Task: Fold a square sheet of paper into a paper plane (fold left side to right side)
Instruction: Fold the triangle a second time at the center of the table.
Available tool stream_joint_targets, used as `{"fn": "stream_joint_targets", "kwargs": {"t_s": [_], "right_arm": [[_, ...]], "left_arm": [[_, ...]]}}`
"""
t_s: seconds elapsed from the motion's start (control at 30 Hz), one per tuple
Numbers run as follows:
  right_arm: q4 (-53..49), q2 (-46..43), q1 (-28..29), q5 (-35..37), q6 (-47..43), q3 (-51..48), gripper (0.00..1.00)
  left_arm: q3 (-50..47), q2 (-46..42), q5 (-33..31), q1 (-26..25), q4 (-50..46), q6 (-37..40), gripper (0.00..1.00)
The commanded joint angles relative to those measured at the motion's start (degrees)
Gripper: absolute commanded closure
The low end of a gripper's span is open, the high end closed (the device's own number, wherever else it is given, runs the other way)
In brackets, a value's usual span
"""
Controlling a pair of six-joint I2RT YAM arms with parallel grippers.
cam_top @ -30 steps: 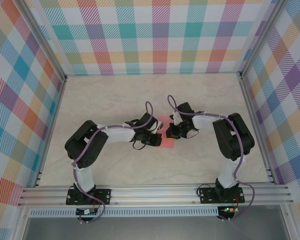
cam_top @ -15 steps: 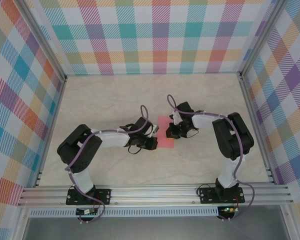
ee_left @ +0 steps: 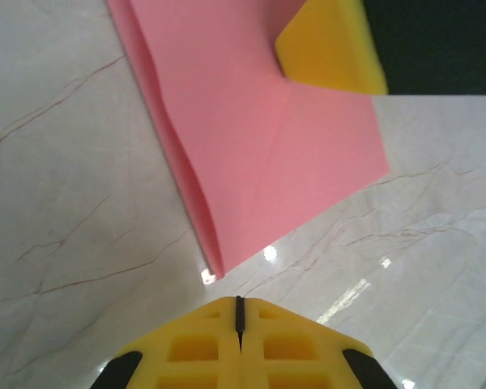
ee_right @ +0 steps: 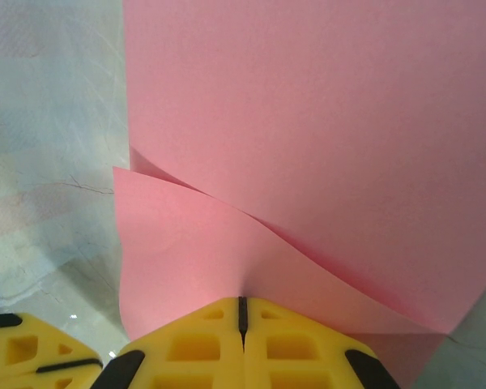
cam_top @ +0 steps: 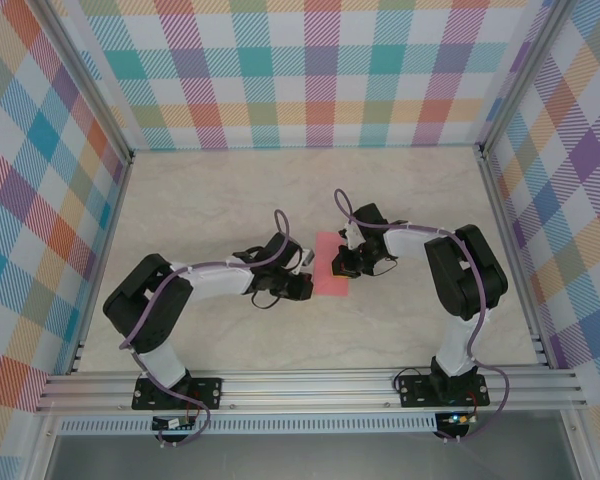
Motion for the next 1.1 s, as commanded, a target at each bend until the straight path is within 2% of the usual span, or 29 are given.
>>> {"fn": "stream_joint_targets", "kwargs": {"t_s": [0.0,0.23,0.47,0.6,0.83,1.07], "right_arm": [[-1.5,0.4,-0.1,1.6,-0.9,0.4,1.0],[-1.5,0.1,-0.1,0.9,-1.2,0.3,1.0],[-2.0,-3.7,0.0,-1.5,-1.3,0.3,1.0],[-1.6,-5.6,0.6,-5.6,-0.7,-0.5,1.0],[1.0,-3.1,2.6,-7.4,1.9,-1.5,1.0],[-0.7,0.2,3.0,-5.7,0.4,0.7,1.0]], "left_arm": [[3.3,2.6,3.5,0.6,3.2,-1.6,1.0],[6.6,9.1,2.9,0.6,2.9,-0.8,1.0],[3.9,8.9,0.2,0.6,2.0,-0.3,1.0],[2.9,8.5,0.6,0.6,2.6,-0.2,1.0],[2.8,8.6,0.6,0.7,2.9,-0.3,1.0],[3.0,8.9,0.3,0.8,2.4,-0.5,1.0]]}}
